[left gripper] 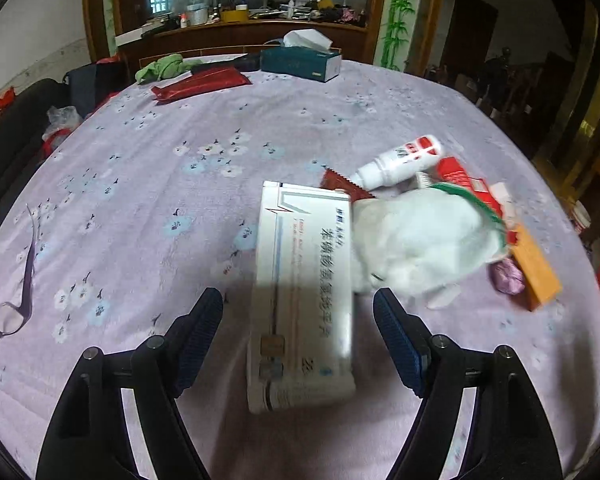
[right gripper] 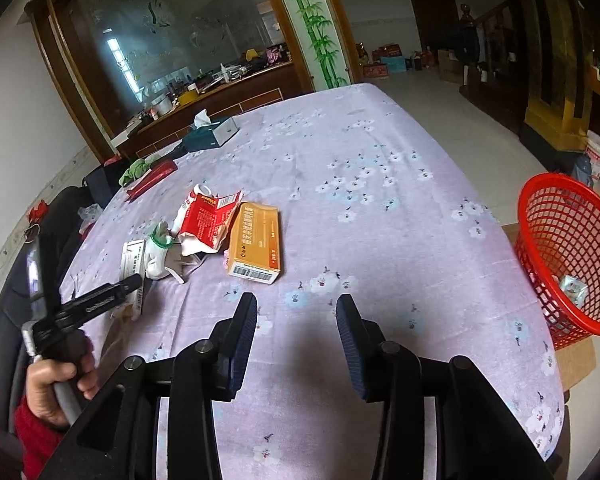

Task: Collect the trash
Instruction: 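Grasp the white medicine box with the left tool while the right tool grasps the orange box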

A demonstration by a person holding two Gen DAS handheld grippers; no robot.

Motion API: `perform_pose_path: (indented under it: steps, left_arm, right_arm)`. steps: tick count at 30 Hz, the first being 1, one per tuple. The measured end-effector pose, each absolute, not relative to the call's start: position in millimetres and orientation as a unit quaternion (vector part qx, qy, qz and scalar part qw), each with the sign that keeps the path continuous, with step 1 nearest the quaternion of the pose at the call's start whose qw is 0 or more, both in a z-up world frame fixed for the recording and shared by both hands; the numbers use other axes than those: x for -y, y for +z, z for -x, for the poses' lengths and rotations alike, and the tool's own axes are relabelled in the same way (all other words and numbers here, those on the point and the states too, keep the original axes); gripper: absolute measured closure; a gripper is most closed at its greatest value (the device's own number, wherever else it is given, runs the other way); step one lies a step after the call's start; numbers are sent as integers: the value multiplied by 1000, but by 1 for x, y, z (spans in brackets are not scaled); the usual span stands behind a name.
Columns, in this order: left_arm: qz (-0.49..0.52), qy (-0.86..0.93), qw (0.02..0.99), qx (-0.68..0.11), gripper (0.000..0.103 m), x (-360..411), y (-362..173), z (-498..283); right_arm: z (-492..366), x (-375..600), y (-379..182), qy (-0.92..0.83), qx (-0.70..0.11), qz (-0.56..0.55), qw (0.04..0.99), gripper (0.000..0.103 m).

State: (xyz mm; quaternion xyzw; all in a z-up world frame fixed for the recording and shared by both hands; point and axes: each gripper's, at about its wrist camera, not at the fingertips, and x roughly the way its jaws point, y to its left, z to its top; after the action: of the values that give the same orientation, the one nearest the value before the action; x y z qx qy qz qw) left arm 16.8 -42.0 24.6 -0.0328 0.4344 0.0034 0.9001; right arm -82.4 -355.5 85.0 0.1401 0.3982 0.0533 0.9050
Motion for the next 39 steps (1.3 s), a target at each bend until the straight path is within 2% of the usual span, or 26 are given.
perform_pose_path:
  steps: [1,3,4,8,12,19,27,30,39]
  left_arm:
    - [35,3,899,-436,27,41,22,-19]
    - [47,-4,893,-447,38,39,16,-24]
    - [58,-11,890,-452,52,36,14,-26]
    - [89,-22,892,-442,51,28,15,-27]
    - [127,-18,904,-408,51,16,23,-18]
    - [165,-16,913,-372,51,4,31,-13]
    - [148,-21,924,-352,51,10,37,-16]
    - [149,-27,922,-356,52,10,36,-19]
    - [153,-22,925,-348,51,8,36,-19]
  right_arm:
    - [78,355,85,57,-401,-145,902,58]
    - [70,355,84,69,-407,-158,897,56]
    - [65,354,83,72,-410,-160,895,53]
    - [35,345,75,85,-419,-177,886,45]
    - [3,336,61,98,-433,-188,876,43]
    - [-40,325,34,90,-461,-182,864,43]
    - [-61,310,16,100,-481,-173,853,41]
    - [-62,306,18,94,-480,-159,858,48]
    - [-34,318,43,39,-354,-114,928,49]
